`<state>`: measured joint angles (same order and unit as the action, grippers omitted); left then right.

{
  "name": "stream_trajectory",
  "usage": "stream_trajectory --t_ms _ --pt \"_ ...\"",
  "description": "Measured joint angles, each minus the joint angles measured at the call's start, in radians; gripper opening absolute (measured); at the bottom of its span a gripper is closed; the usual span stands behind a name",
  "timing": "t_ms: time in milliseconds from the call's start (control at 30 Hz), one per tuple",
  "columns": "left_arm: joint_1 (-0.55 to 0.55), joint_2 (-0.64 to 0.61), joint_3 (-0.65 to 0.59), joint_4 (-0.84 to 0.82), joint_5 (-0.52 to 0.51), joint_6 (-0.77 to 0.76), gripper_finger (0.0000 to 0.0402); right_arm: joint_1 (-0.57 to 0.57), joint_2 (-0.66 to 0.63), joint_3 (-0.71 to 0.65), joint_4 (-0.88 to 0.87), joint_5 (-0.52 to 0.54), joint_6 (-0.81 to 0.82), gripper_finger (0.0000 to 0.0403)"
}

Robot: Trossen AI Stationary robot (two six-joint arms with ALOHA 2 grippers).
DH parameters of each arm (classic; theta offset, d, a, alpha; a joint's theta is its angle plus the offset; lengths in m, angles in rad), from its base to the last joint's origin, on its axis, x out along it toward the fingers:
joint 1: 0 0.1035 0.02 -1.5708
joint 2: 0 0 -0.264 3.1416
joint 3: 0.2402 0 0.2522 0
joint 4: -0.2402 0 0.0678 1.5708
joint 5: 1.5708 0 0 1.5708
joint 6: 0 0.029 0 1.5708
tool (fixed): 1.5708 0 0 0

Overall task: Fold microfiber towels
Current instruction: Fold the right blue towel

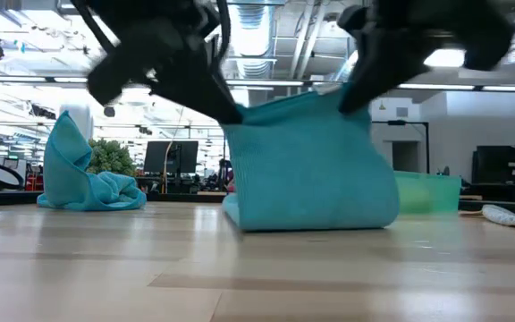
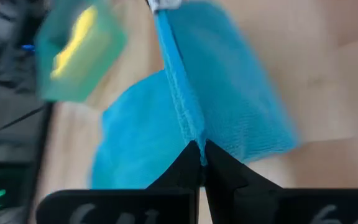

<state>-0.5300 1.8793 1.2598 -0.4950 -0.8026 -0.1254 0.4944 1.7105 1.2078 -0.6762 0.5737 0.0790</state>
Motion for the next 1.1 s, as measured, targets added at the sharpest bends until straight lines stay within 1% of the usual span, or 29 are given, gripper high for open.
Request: stream_trajectory --t_ms 167,300,500,600,700,767,867,967,1100 --pt "0.053 0.0 0.0 -0.071 -0.028 0.053 0.0 -0.128 -0.025 -0.001 0.005 -0.056 -0.111 0.0011" --pt "0.093 -0.001 0.0 -0.14 -0.075 0.066 0.0 -0.218 -0.023 -0.001 0.008 -0.086 -0.204 0.0016" --pt "0.167 -0.002 -0.001 -0.201 -0.075 0.092 0.0 -0.342 -0.022 -0.001 0.038 -0.182 -0.329 0.0015" --pt "0.212 -0.002 -0.014 -0.188 -0.053 0.122 0.0 -0.397 -0.022 -0.001 0.039 -0.232 -0.362 0.0014" --pt "0.259 -0.003 -0.033 -0.18 -0.057 0.143 0.0 -0.45 -0.021 -0.001 0.048 -0.288 -0.391 0.0017" --pt "0.29 -0.003 -0.056 -0.143 -0.05 0.17 0.0 -0.481 -0.021 -0.001 0.065 -0.311 -0.419 0.0017" --pt "0.33 -0.003 -0.093 -0.071 -0.012 0.202 0.0 -0.521 -0.02 -0.001 0.084 -0.341 -0.464 0.0016" --pt "0.36 -0.003 -0.124 -0.002 -0.002 0.252 0.0 -0.568 -0.02 -0.001 0.087 -0.397 -0.487 0.0015" --pt "0.391 -0.003 -0.134 0.031 0.003 0.271 0.0 -0.618 -0.02 -0.002 0.097 -0.443 -0.505 0.0019"
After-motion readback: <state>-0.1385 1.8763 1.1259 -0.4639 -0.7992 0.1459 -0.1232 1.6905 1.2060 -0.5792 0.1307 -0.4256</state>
